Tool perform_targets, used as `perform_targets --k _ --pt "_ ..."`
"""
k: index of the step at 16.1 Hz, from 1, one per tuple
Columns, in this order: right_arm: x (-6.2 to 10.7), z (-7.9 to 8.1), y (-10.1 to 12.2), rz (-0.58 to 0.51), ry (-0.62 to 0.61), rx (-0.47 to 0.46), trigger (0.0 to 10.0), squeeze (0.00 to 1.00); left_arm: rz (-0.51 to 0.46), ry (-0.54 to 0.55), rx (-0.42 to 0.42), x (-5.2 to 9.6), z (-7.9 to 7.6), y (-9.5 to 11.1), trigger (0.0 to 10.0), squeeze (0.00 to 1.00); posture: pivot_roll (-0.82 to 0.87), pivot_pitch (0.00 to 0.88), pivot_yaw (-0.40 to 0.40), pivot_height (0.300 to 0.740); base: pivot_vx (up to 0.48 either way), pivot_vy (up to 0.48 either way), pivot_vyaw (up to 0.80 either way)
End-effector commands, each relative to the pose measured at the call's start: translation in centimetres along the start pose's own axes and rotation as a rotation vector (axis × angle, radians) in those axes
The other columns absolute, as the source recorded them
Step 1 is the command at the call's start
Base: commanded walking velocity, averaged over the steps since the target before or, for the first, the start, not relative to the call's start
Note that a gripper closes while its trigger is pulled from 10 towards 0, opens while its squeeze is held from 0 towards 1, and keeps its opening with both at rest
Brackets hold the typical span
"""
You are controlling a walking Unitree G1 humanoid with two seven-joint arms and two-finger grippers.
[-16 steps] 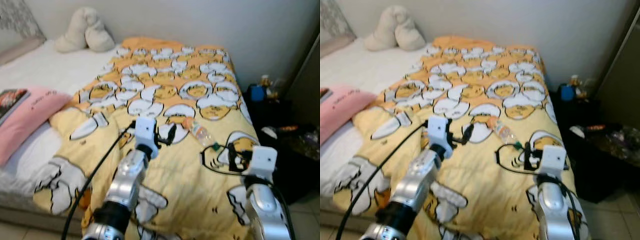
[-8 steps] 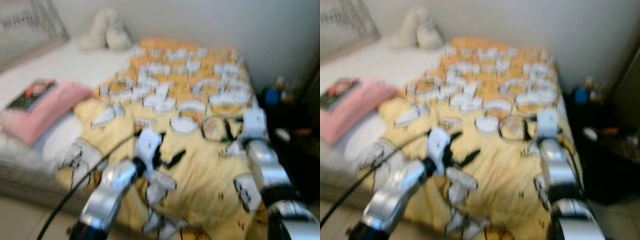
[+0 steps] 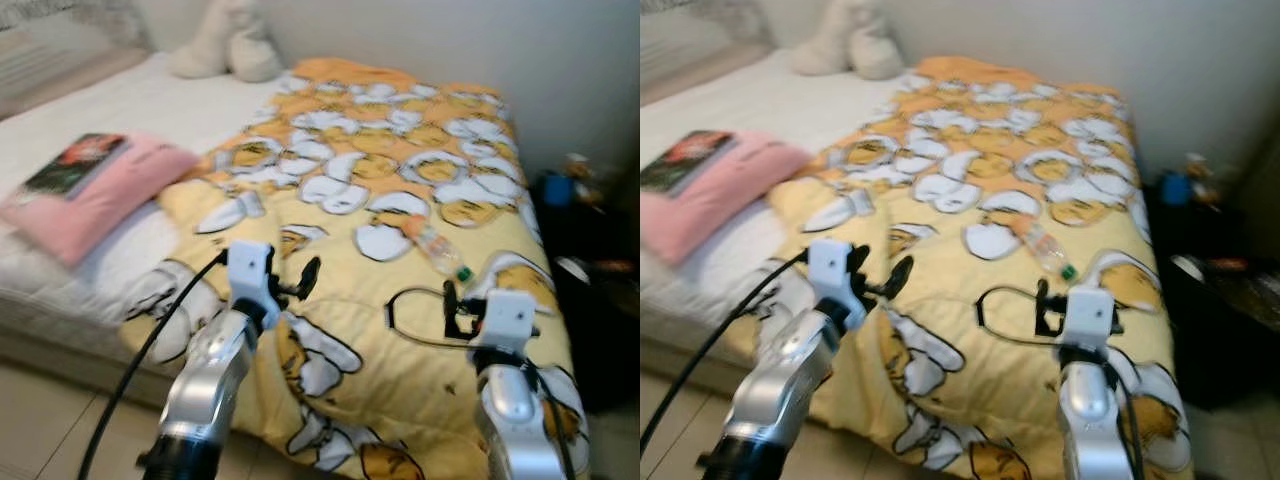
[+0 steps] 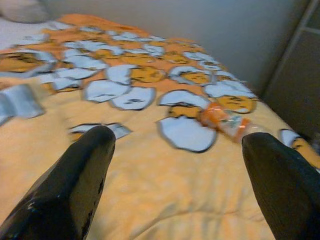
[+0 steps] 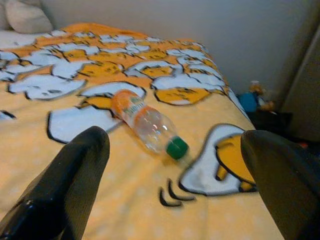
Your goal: Clean up the room
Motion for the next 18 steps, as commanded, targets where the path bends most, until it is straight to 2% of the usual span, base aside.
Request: perform_targets --k 1,2,4,6,8,11,12,13,15,18 --pt "-0.2 0.3 1.2 -0.043 0.001 -0.017 10.0 0.00 -0.015 -0.008 -0.011 -0.4 -0.3 0.5 10.0 0.00 0.15 0.000 0.039 0.740 0.000 0.000 0.00" --pt "-0.2 0.8 0.9 -0.027 -0.009 -0.051 10.0 0.00 -0.014 -0.028 -0.018 -1.8 -0.6 0.9 10.0 0.00 0.11 0.000 0.061 0.740 0.000 0.480 0.00" --pt "-0.5 0.3 1.7 -0.041 -0.019 -0.040 10.0 0.00 -0.030 -0.033 -0.119 -2.6 -0.8 1.5 10.0 0.00 0.09 0.000 0.074 0.740 0.000 0.396 0.00" --pt "-0.5 -0.7 2.0 -0.047 -0.055 -0.048 10.0 0.00 -0.012 -0.070 -0.101 -3.1 -1.6 1.2 10.0 0.00 0.06 0.000 0.089 0.740 0.000 0.000 0.00" --pt "0.3 -1.8 1.7 -0.039 -0.103 -0.060 10.0 0.00 -0.030 -0.072 -0.078 -3.6 -1.8 1.4 10.0 0.00 0.03 0.000 0.101 0.740 0.124 0.000 0.00" --pt "1.5 -1.8 0.2 0.016 -0.097 -0.045 10.0 0.00 -0.039 -0.072 -0.087 -4.2 -1.9 1.5 10.0 0.00 0.01 0.000 0.109 0.740 0.000 0.000 -0.79" --pt "1.8 -1.5 0.1 0.023 -0.087 -0.039 10.0 0.00 -0.026 -0.055 -0.112 -4.5 -1.4 1.4 10.0 0.00 0.00 0.000 0.114 0.740 0.000 0.000 -0.76" --pt "2.0 -1.5 0.1 0.025 -0.084 -0.032 10.0 0.00 -0.004 -0.012 -0.106 -4.9 -0.4 1.1 10.0 0.00 -0.01 0.000 0.118 0.740 0.000 0.000 -0.76" --pt "2.0 -1.7 0.0 0.027 -0.082 -0.025 10.0 0.00 0.007 0.018 -0.083 -5.2 0.2 1.0 10.0 0.00 -0.02 0.000 0.115 0.740 0.000 0.000 -0.75" --pt "2.5 -2.2 0.7 -0.003 -0.077 0.001 10.0 0.00 0.020 -0.007 -0.068 -5.7 -0.4 0.6 10.0 0.00 -0.05 0.000 0.114 0.740 0.000 0.291 -0.25"
Point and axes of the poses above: a point about 5 cm out from each wrist's last joint towards the gripper, its own x axis pointing back from the gripper into the wrist, its own y axis along the axis of the wrist's last joint, z = x × y, the point moved 6 cm from there along -x, pointing out of the wrist towards the gripper, and after that the axes turned 4 degrees about -x, right-handed, at the moved point
